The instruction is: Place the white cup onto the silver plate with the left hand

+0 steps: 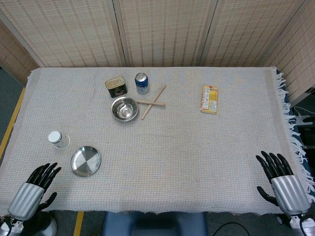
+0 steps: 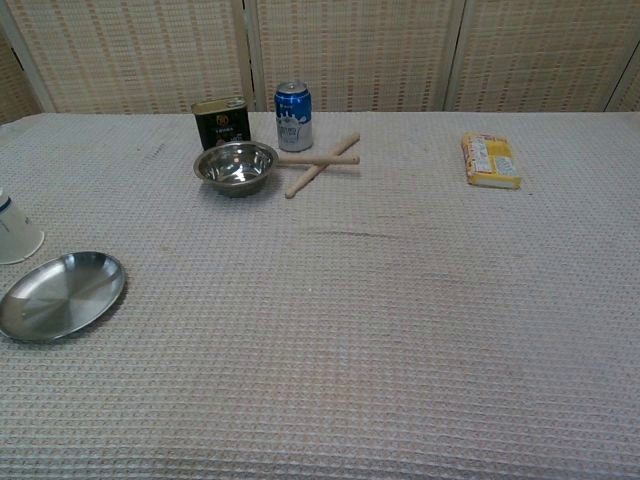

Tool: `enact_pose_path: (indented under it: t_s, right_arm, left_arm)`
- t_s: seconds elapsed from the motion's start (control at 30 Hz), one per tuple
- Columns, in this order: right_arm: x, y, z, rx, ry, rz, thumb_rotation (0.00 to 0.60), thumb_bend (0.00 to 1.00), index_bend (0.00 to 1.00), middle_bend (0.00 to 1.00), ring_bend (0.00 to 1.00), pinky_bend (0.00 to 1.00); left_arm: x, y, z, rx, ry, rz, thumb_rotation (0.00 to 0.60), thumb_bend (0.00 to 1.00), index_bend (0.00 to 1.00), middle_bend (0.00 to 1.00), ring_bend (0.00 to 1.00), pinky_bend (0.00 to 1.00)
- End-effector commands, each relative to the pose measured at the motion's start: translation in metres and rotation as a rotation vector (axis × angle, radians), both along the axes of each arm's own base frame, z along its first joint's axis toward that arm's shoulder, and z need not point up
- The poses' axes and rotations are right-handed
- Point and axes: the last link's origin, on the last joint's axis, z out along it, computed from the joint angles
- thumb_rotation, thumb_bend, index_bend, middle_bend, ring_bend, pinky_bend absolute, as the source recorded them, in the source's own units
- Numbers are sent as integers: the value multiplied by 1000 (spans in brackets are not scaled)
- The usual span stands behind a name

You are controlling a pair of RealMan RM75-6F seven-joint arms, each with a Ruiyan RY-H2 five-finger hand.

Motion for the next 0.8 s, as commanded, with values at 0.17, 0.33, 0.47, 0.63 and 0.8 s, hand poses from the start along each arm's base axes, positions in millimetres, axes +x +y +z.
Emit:
enact_pose_path:
  t_s: [0.17, 0.33, 0.47, 0.63, 0.8]
  right_arm:
    - [-1, 1, 4, -8, -6, -2, 600, 153, 0, 0, 0, 0]
    - [0, 2, 5, -7, -13, 9, 600, 153, 0, 0, 0, 0]
    - [-2, -1, 6, -10, -15, 4, 600, 153, 0, 0, 0, 0]
    - [-1, -1, 5, -15, -12, 8, 600, 153, 0, 0, 0, 0]
    - [-2, -3, 2, -13, 0, -5, 600, 153, 0, 0, 0, 0]
  left_arm:
    - [1, 1, -9, -26, 23, 1, 600, 368, 0, 0, 0, 126]
    - [-7, 6, -21, -13, 100, 33, 600, 367, 0, 142, 98, 330]
    - [-19, 18, -31, 15, 202, 55, 600, 372, 27, 776, 617, 738]
    - [-30, 31, -39, 7, 229, 84, 600, 375, 281, 1000, 864, 929]
    - [-41, 48, -43, 19, 255, 97, 600, 376, 280, 1000, 900, 955]
